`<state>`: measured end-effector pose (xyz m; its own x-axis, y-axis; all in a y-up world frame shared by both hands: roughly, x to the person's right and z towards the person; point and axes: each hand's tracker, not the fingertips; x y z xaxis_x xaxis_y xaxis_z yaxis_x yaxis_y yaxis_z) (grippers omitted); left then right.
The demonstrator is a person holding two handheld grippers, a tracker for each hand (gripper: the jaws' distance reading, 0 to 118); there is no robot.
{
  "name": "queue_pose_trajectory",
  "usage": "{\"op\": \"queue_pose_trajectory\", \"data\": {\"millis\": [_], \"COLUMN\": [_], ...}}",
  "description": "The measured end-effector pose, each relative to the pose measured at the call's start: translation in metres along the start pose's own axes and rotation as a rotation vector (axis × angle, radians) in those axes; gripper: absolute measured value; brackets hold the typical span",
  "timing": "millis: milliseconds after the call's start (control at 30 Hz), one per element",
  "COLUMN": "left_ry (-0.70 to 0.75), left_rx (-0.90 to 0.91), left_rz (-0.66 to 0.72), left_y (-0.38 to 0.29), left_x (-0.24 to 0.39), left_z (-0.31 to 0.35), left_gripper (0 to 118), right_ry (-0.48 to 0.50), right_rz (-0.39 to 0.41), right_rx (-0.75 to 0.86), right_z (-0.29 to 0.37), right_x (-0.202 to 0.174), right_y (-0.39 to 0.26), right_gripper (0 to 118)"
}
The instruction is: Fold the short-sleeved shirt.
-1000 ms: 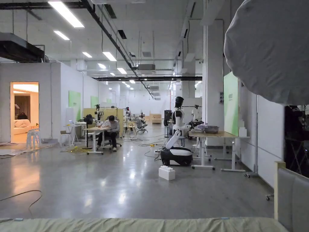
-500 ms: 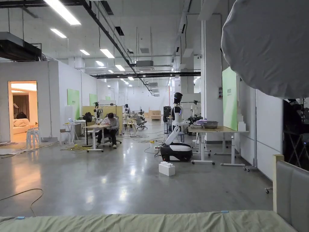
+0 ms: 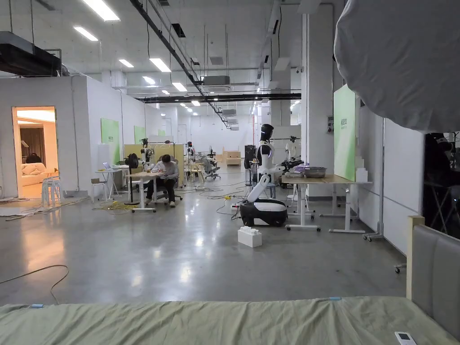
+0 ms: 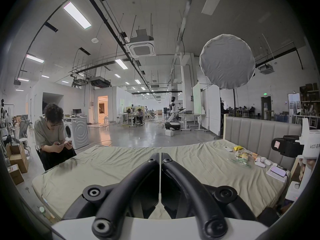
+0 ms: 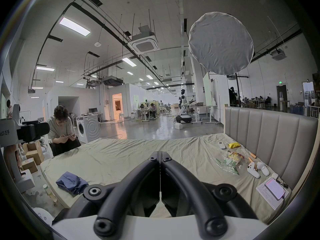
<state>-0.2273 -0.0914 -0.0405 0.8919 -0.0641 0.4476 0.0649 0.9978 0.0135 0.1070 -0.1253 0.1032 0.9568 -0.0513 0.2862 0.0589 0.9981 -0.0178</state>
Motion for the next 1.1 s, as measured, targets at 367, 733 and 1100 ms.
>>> {"op": "queue_pose_trajectory", "data": {"millis": [367, 733, 1100], "left_ry": [-0.006, 0.006, 0.029], "left_rx": [-0.012, -0.003, 0.023], "left_rz": [0.014, 0.015, 0.020], "left_y": [-0.007, -0.011, -0.005], "left_x": [0.001, -0.001, -0.005], "left_z": [0.000, 0.002, 0.005], "left_gripper": [56, 118, 118], "right_ry": [-0.046, -0.055, -0.063], "right_rz": [-0.008, -0.002, 0.015], "right_rx": [-0.020, -0.024, -0.014], "right_z": [0.003, 0.005, 0.006], "right_x": [-0.002, -0.004, -0.005], "right_y": [-0.002, -0.006, -0.005], "right_gripper": [97, 118, 118]}}
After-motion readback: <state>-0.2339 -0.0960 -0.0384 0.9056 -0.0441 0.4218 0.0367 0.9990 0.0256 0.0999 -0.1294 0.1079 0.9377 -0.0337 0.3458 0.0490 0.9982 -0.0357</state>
